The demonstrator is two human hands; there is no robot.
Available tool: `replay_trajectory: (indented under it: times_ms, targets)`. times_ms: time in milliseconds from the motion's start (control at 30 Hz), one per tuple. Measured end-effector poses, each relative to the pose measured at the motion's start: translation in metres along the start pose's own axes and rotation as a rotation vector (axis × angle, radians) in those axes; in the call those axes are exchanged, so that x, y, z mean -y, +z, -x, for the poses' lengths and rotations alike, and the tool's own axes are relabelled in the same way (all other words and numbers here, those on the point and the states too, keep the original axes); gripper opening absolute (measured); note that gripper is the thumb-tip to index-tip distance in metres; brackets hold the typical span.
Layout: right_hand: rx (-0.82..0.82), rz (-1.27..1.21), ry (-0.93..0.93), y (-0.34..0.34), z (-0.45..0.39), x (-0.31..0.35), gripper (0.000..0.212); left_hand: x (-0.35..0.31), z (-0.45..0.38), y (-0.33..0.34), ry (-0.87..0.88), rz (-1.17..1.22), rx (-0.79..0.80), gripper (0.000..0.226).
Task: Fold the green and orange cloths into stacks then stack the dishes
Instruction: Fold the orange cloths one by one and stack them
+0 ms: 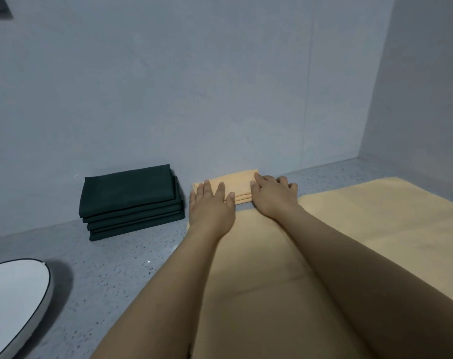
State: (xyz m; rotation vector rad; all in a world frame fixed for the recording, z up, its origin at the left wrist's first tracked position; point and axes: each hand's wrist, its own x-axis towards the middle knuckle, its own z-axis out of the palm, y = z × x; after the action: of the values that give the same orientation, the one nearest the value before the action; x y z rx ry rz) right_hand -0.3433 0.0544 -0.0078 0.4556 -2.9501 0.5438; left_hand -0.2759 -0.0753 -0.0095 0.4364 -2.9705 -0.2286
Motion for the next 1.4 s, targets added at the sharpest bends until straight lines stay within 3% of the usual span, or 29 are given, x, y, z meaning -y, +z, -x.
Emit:
replay_trajectory:
  times_ms: [200,434,634,1001,1168,1402]
  targets:
    - [0.028,0.033,0.025,0.005,0.003,0.000,0.051,0.001,0.003,0.006,-0.034,0.057,0.046,0.055]
    - [-0.078,-0.212,0.003,-0.013,0.006,-0.002,0.046,-0.002,0.014,-0.004,0.048,0.058,-0.288,0.049]
    - [-0.119,-0.310,-0.003,-0.021,0.022,-0.007,0.052,-0.010,0.024,-0.011,0.078,0.042,-0.250,0.056]
    - [-0.291,-0.114,-0.181,-0.014,0.036,-0.001,0.048,-0.016,0.027,-0.010,0.108,0.019,-0.292,0.059]
    - [-0.126,-0.016,-0.225,-0.006,0.023,-0.003,0.051,-0.015,0.015,-0.011,0.082,-0.038,-0.180,0.055]
    - [0.070,-0.069,-0.208,-0.001,0.006,-0.007,0.048,-0.015,0.001,-0.003,0.019,0.008,-0.049,0.053]
